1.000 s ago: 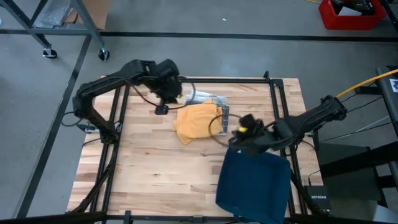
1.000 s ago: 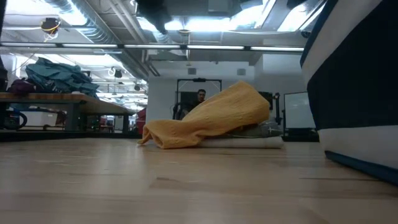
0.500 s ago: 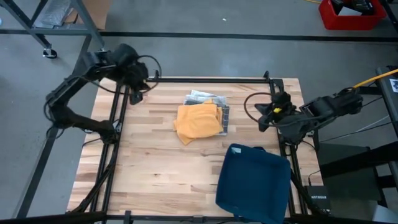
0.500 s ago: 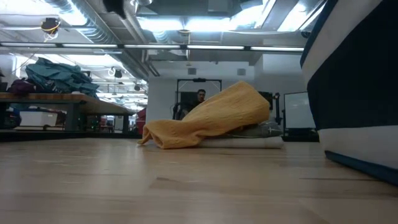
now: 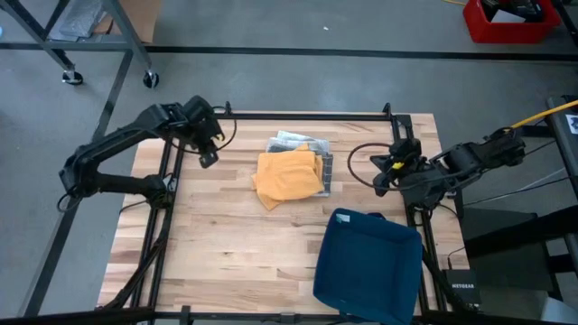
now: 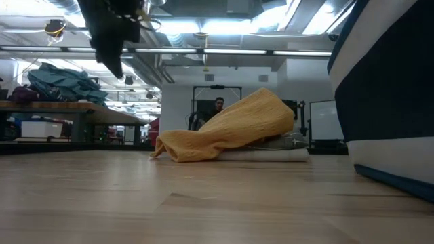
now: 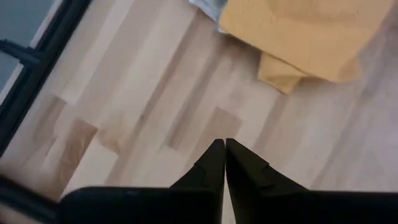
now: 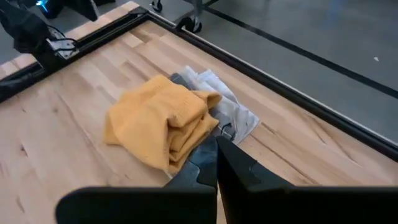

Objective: Fold towel
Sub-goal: Put the stack of towels into the blue bin

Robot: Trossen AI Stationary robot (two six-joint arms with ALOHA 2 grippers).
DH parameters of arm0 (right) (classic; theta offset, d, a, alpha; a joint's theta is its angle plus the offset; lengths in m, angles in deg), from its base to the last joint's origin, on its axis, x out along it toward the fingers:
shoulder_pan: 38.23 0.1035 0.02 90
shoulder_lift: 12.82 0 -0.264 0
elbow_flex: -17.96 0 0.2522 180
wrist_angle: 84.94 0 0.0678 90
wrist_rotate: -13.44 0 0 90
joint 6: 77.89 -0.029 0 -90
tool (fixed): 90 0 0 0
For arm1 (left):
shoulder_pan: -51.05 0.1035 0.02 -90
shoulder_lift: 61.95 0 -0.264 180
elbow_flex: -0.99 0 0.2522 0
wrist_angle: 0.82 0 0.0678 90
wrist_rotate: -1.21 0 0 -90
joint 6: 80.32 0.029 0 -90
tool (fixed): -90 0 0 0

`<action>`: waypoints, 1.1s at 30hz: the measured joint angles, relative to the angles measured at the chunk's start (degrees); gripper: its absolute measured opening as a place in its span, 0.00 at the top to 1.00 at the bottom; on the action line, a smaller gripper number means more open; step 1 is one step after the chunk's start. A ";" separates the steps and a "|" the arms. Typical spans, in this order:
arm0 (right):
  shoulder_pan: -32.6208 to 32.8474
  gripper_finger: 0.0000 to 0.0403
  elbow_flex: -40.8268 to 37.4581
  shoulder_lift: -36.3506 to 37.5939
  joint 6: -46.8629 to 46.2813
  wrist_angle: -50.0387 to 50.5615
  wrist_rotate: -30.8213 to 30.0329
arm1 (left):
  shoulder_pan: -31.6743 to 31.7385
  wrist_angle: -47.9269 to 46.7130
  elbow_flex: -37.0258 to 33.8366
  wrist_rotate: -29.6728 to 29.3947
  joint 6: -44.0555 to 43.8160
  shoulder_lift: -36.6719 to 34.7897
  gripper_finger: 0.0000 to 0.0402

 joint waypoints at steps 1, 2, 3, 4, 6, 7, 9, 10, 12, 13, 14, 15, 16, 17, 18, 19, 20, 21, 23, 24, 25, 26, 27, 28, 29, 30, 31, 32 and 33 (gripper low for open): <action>0.00 0.99 0.00 -0.56 0.00 -0.02 0.12 | -0.01 1.74 -0.85 -0.17 0.00 0.43 0.98; 0.00 0.99 0.02 -1.15 0.02 0.04 0.55 | -0.04 3.28 -1.42 -0.23 -0.02 0.86 0.96; 0.00 0.98 0.02 -1.81 0.12 0.23 1.20 | -0.06 5.08 -1.77 -0.47 -0.12 1.35 0.94; 0.00 0.97 0.02 -2.58 0.13 0.41 2.11 | -0.07 6.70 -1.94 -0.93 -0.31 1.87 0.92; 0.00 0.92 0.02 -4.28 0.15 0.83 3.68 | -0.08 8.47 -2.08 -2.29 -0.62 2.67 0.86; 0.00 0.89 0.02 -5.06 0.15 1.23 4.05 | -0.06 9.18 -2.08 -3.18 -0.63 3.10 0.83; 0.00 0.82 0.02 -6.76 0.08 1.89 4.09 | -0.04 10.17 -2.08 -5.33 -0.59 3.96 0.77; 0.00 0.78 0.02 -7.62 0.07 2.05 4.08 | -0.04 10.56 -2.10 -6.05 -0.68 4.33 0.73; -0.64 0.69 0.02 -9.22 -0.13 2.05 3.49 | -0.06 10.92 -2.10 -6.83 -1.71 5.09 0.67; -1.36 0.65 0.02 -9.90 -0.79 1.89 3.52 | -0.07 11.01 -2.10 -6.87 -2.18 5.49 0.64; -2.23 0.62 0.02 -10.37 -2.14 1.70 4.04 | -0.06 11.09 -2.10 -6.89 -2.96 5.93 0.61; -3.28 0.58 0.02 -10.87 -4.20 1.52 4.94 | -0.06 11.28 -2.10 -6.90 -3.77 6.38 0.58; -4.59 0.55 0.02 -11.29 -6.30 1.47 6.09 | -0.06 11.54 -2.10 -6.90 -5.10 6.95 0.56; -6.10 0.53 0.02 -11.74 -8.48 1.43 7.30 | -0.02 11.76 -2.10 -6.98 -6.46 7.49 0.55; -7.68 0.51 0.02 -12.15 -10.63 1.40 8.33 | 0.01 11.84 -2.10 -6.97 -7.74 8.17 0.54; -9.27 0.49 0.02 -12.53 -12.98 1.38 9.54 | 0.01 11.84 -2.10 -7.05 -8.83 8.91 0.53; -10.79 0.48 0.02 -12.85 -14.92 1.39 10.59 | 0.01 11.88 -2.10 -7.04 -10.10 9.69 0.52; -12.35 0.48 0.02 -13.19 -16.23 1.37 11.46 | 0.01 11.94 -2.10 -7.03 -11.68 10.62 0.52; -15.34 0.47 0.02 -13.80 -16.97 1.13 13.87 | -0.01 12.55 -2.10 -6.90 -15.35 12.54 0.51; -16.82 0.47 0.02 -14.11 -16.72 0.92 15.15 | 0.01 13.12 -2.10 -6.87 -16.82 13.59 0.51; -18.32 0.47 0.02 -14.39 -16.54 0.73 16.62 | 0.01 14.00 -2.13 -6.64 -17.95 14.64 0.51; -19.71 0.47 0.02 -14.64 -16.49 0.44 18.24 | 0.01 15.19 -2.13 -6.08 -18.74 15.70 0.51; -21.16 0.47 0.02 -14.84 -16.42 -0.18 19.79 | 0.01 16.54 -2.13 -5.07 -19.21 16.75 0.51; -22.57 0.47 0.02 -15.00 -16.22 -0.83 21.30 | 0.01 18.19 -2.13 -3.70 -19.72 17.89 0.51; -24.00 0.47 0.02 -15.14 -15.25 -1.50 22.91 | 0.01 20.02 -2.13 -1.87 -20.05 18.99 0.51; -25.34 0.47 0.02 -15.34 -14.03 -2.40 24.62 | 0.01 21.80 -2.13 0.10 -20.35 20.14 0.51; -26.65 0.47 0.02 -15.41 -12.63 -3.53 26.38 | 0.01 23.55 -2.13 2.43 -20.61 21.34 0.51; -28.00 0.47 0.02 -15.45 -11.17 -4.64 28.25 | 0.01 25.29 -2.13 4.89 -21.08 22.60 0.51; -29.36 0.47 0.02 -15.46 -9.88 -5.75 30.10 | 0.01 26.72 -2.13 7.14 -21.48 23.89 0.51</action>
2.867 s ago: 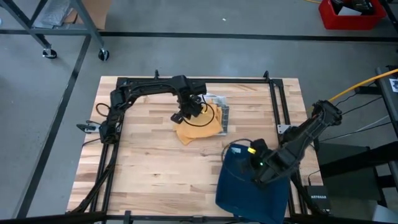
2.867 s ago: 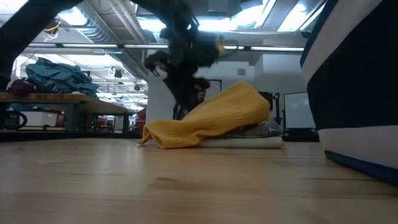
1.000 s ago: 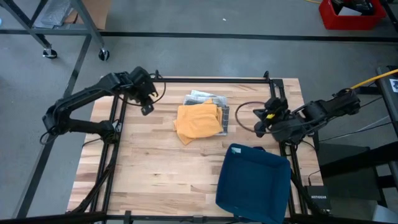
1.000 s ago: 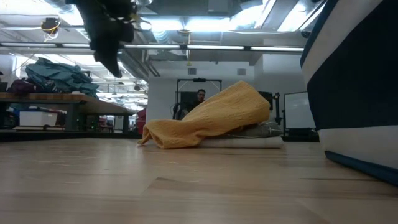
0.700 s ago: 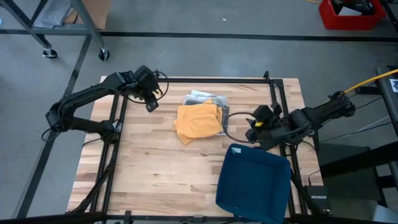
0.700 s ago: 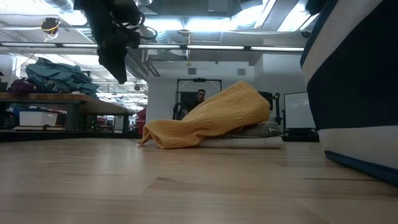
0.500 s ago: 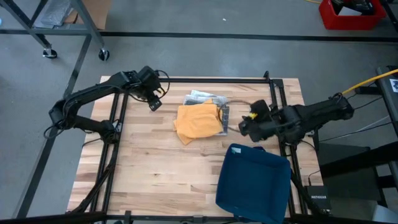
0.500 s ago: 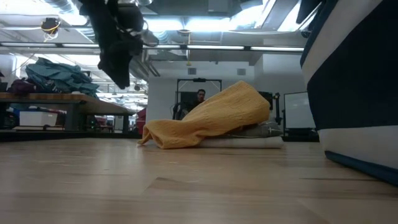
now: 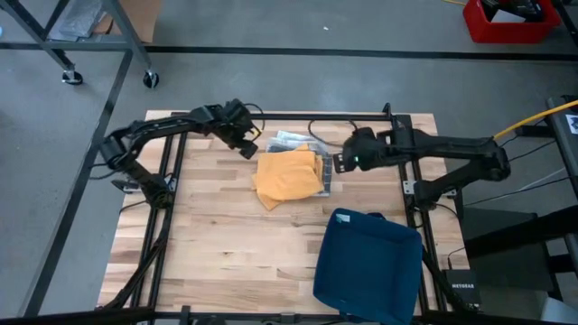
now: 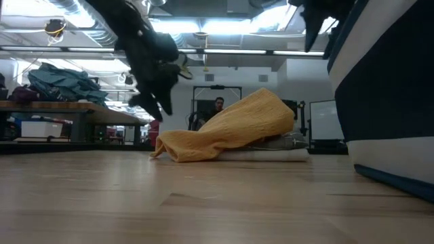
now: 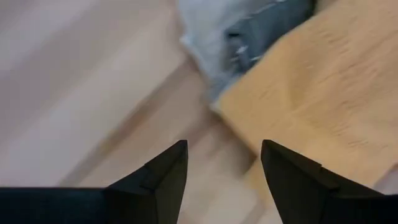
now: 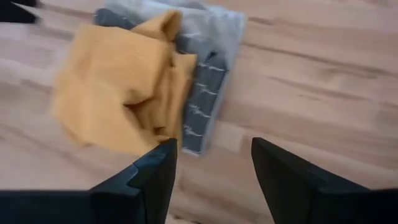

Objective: Fold towel
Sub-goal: Put the stack of towels into the blue bin

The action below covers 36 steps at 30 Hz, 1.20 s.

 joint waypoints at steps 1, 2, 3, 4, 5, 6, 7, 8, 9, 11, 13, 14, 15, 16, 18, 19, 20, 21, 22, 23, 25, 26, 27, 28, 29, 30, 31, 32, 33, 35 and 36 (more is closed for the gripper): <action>-1.35 0.47 0.00 0.00 1.10 -1.25 1.83 | -0.02 1.30 0.00 1.59 -0.55 1.29 0.51; -2.66 0.47 0.00 0.02 1.92 -2.55 3.63 | -0.06 2.48 0.00 2.70 -1.31 2.58 0.51; -3.93 0.47 0.00 0.02 2.67 -3.46 5.12 | -0.06 3.42 0.00 3.24 -1.46 3.86 0.51; -5.24 0.47 0.00 0.00 3.46 -4.11 6.42 | -0.03 4.35 0.00 3.43 -1.50 5.11 0.51; -6.43 0.47 0.00 0.00 3.99 -4.52 7.68 | 0.03 5.12 0.00 3.42 -1.50 6.27 0.51; -7.65 0.47 0.00 0.00 4.16 -4.64 9.00 | 0.06 5.63 0.00 3.45 -1.51 7.37 0.51; -8.88 0.47 0.00 -0.04 4.22 -4.66 10.38 | 0.11 5.98 0.00 3.65 -1.66 8.37 0.51; -10.02 0.47 0.00 -0.24 4.24 -4.68 11.74 | 0.11 6.42 0.00 3.85 -1.79 9.30 0.51; -11.04 0.47 0.00 -0.40 4.26 -4.64 13.15 | 0.11 6.76 0.00 4.11 -1.87 10.12 0.51; -12.86 0.47 -0.38 -0.82 4.28 -5.16 15.57 | 0.11 7.20 0.00 5.47 -1.93 11.60 0.51; -14.45 0.47 -1.01 -1.38 4.28 -5.62 17.90 | 0.11 8.12 0.00 6.93 -2.54 12.59 0.51; -15.04 0.47 -1.59 -1.82 4.27 -6.40 19.03 | 0.11 8.36 0.00 7.55 -2.95 12.97 0.51; -15.42 0.47 -2.14 -2.32 4.28 -7.14 20.20 | 0.12 8.98 0.00 7.96 -3.35 13.25 0.51; -15.78 0.47 -2.68 -3.01 4.28 -7.94 21.20 | 0.15 9.81 0.00 8.12 -3.63 13.45 0.51; -16.16 0.47 -3.44 -4.43 4.28 -8.95 23.15 | 0.15 11.20 0.00 8.10 -4.36 13.49 0.51; -16.36 0.47 -3.66 -5.35 4.30 -9.30 23.65 | 0.15 12.04 0.00 8.15 -5.17 13.49 0.51; -16.52 0.47 -3.75 -6.23 4.28 -9.56 23.99 | 0.15 13.08 0.00 8.18 -6.26 13.49 0.51; -16.54 0.47 -3.82 -7.16 4.30 -9.71 24.13 | 0.15 13.79 0.00 8.36 -7.23 13.49 0.51; -16.54 0.47 -3.82 -8.02 4.49 -9.66 24.15 | 0.15 14.33 0.00 8.66 -7.61 13.49 0.51; -16.54 0.47 -3.85 -8.76 5.36 -9.66 24.15 | 0.15 15.05 0.00 8.86 -7.97 13.49 0.51; -16.54 0.47 -3.85 -10.15 7.41 -9.69 24.36 | -0.04 15.66 0.00 8.94 -8.51 13.49 0.51; -16.54 0.47 -3.85 -10.70 8.57 -9.69 24.98 | -0.07 15.68 0.00 8.96 -8.52 13.49 0.51; -16.54 0.47 -3.85 -11.26 9.55 -9.73 25.71 | -0.07 15.84 0.00 8.95 -8.59 13.49 0.51; -16.56 0.47 -3.85 -11.71 10.40 -9.68 26.40 | -0.07 16.32 0.00 8.94 -8.82 13.49 0.51; -16.89 0.47 -3.85 -12.12 11.36 -9.69 27.18 | -0.09 16.99 0.00 8.93 -9.15 13.49 0.51; -17.22 0.47 -3.85 -12.42 12.30 -9.70 28.22 | -0.09 17.59 0.00 8.91 -9.37 13.49 0.51; -17.65 0.47 -3.85 -12.69 13.29 -9.62 29.38 | -0.08 18.13 0.00 8.90 -9.55 13.49 0.51; -18.23 0.47 -3.85 -12.95 14.42 -9.62 30.44 | -0.07 18.64 0.00 8.87 -9.61 13.49 0.51; -18.98 0.47 -3.85 -13.04 15.19 -9.53 31.41 | -0.07 18.87 0.00 8.80 -9.63 13.49 0.51; -20.54 0.47 -3.89 -13.05 16.47 -9.31 32.37 | -0.07 18.93 0.00 8.80 -9.65 13.49 0.51; -21.35 0.47 -3.88 -13.03 17.24 -9.36 32.53 | -0.07 18.93 0.00 8.78 -9.54 13.49 0.51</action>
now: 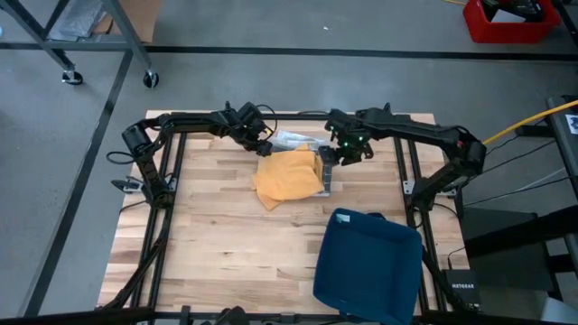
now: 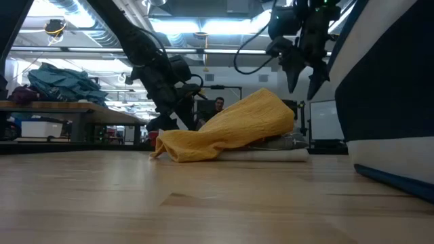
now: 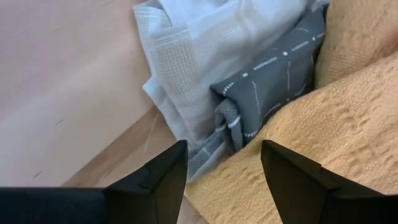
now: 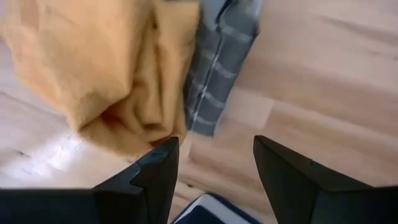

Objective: Fold towel
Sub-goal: Put the stack of towels into the blue bin

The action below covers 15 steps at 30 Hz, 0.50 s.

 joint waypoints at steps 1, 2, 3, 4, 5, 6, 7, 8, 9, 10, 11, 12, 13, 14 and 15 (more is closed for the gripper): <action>-0.86 0.47 0.00 0.00 0.59 0.07 0.02 | -0.01 -0.04 0.00 0.00 0.23 0.00 0.51; -1.84 0.47 -0.01 0.00 1.43 0.20 0.01 | -0.03 -0.09 0.00 0.00 0.28 0.00 0.51; -2.83 0.47 -0.01 -0.02 2.20 0.24 0.01 | -0.02 -0.06 0.00 0.00 0.28 0.00 0.51; -3.74 0.47 -0.01 -0.01 3.23 0.24 0.01 | -0.02 -0.07 0.00 0.00 0.31 0.00 0.51; -4.53 0.47 -0.07 0.00 4.07 0.20 0.05 | -0.02 -0.09 0.00 0.00 0.35 0.00 0.51; -5.29 0.47 -0.51 0.00 4.96 -0.20 0.56 | -0.02 -0.11 0.00 -0.03 0.53 0.00 0.51; -6.04 0.47 -1.21 0.00 5.99 -0.26 1.94 | -0.02 -0.15 0.00 -0.03 0.62 0.00 0.51; -6.84 0.47 -2.34 0.07 7.36 -0.13 4.14 | -0.02 -0.12 0.00 -0.03 0.81 0.00 0.51; -7.51 0.47 -3.82 0.20 8.62 0.07 6.87 | -0.02 -0.15 0.00 -0.03 1.04 0.00 0.51; -8.01 0.47 -5.56 0.43 9.78 0.02 9.31 | -0.02 -0.23 0.00 -0.03 1.34 0.00 0.51; -8.32 0.47 -7.73 0.66 10.68 -0.19 11.39 | -0.02 -0.24 0.00 -0.03 1.62 0.00 0.51; -8.28 0.47 -10.05 0.87 10.93 -0.45 13.01 | -0.02 -0.22 0.00 -0.03 1.64 0.00 0.51; -8.18 0.47 -12.53 1.20 10.98 -0.97 13.79 | -0.02 -0.22 0.00 -0.03 1.66 0.00 0.51; -8.15 0.47 -15.13 1.66 11.02 -1.96 14.62 | -0.02 -0.22 0.00 -0.03 1.68 0.00 0.51; -8.11 0.47 -17.65 2.28 10.94 -3.63 15.81 | -0.02 -0.22 0.00 -0.04 1.67 0.00 0.51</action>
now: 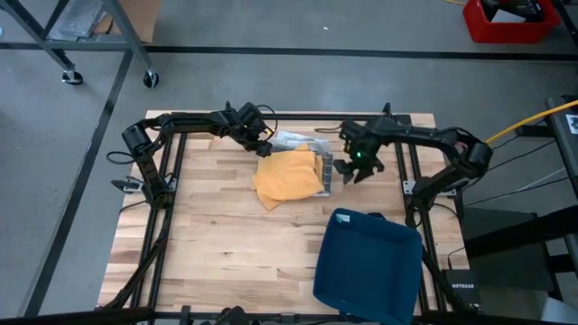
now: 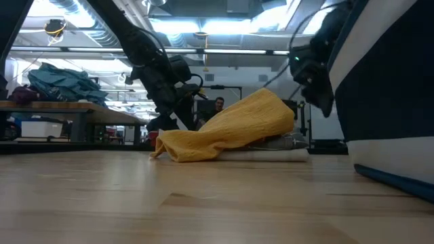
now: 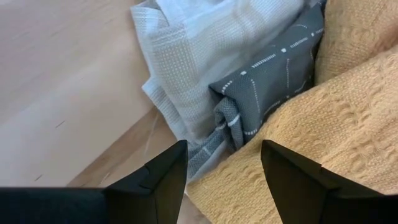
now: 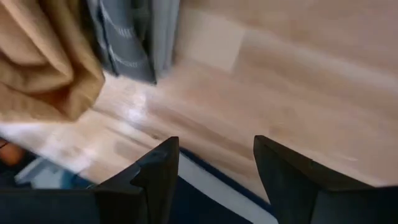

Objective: Fold towel
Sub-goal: Put the stack of towels into the blue bin

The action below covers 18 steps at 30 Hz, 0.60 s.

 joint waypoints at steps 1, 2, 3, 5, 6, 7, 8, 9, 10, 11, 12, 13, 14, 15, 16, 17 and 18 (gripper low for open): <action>0.03 0.47 -2.36 0.73 -0.63 -2.33 1.61 | 0.00 0.00 0.00 0.01 0.01 0.00 0.51; 0.02 0.47 -4.57 1.52 -1.82 -5.29 3.51 | 0.00 0.00 0.00 0.01 -0.01 0.00 0.51; 0.01 0.47 -6.63 2.35 -2.98 -8.86 4.84 | 0.00 -0.01 0.00 0.01 0.00 0.00 0.51; -0.02 0.47 -9.64 3.92 -5.43 -16.84 5.48 | 0.00 0.00 0.00 -0.01 0.00 0.00 0.51; -0.04 0.47 -10.78 4.62 -6.40 -20.88 5.07 | 0.02 0.00 0.00 -0.01 -0.01 0.00 0.51; -0.04 0.47 -11.52 5.22 -6.80 -24.16 3.84 | 0.00 0.00 0.00 -0.01 -0.01 0.00 0.51; -0.04 0.47 -12.02 5.65 -6.80 -26.76 2.10 | 0.00 0.04 0.00 0.01 -0.01 0.00 0.51; -0.04 0.47 -12.19 5.87 -6.59 -28.64 -0.25 | 0.00 0.01 0.00 0.01 -0.01 0.00 0.51; -0.06 0.47 -12.20 5.99 -6.37 -30.06 -2.64 | 0.00 0.00 0.00 0.03 -0.01 0.00 0.51; -0.06 0.47 -12.20 6.02 -6.28 -31.43 -4.66 | 0.00 0.00 0.00 0.04 -0.01 0.00 0.51; -0.06 0.47 -12.20 6.02 -6.25 -32.47 -6.09 | 0.00 0.01 0.00 0.06 -0.01 0.00 0.51; -0.06 0.47 -12.20 6.02 -6.21 -33.10 -7.15 | 0.01 0.03 0.00 0.06 -0.01 0.00 0.51; -0.06 0.47 -12.20 6.02 -6.24 -33.63 -8.20 | 0.01 0.02 0.00 0.06 -0.01 0.00 0.51; -0.06 0.47 -12.20 6.02 -6.26 -34.05 -9.63 | 0.00 0.03 0.00 0.07 -0.01 0.00 0.51; -0.06 0.47 -12.20 6.02 -6.47 -34.06 -10.93 | 0.00 0.09 0.00 0.09 -0.01 0.00 0.51; -0.04 0.47 -12.20 6.02 -7.08 -33.83 -12.03 | 0.00 0.11 0.00 0.12 -0.04 0.00 0.51; -0.04 0.47 -12.20 6.02 -8.14 -33.72 -12.78 | 0.00 0.13 0.00 0.12 -0.04 0.00 0.51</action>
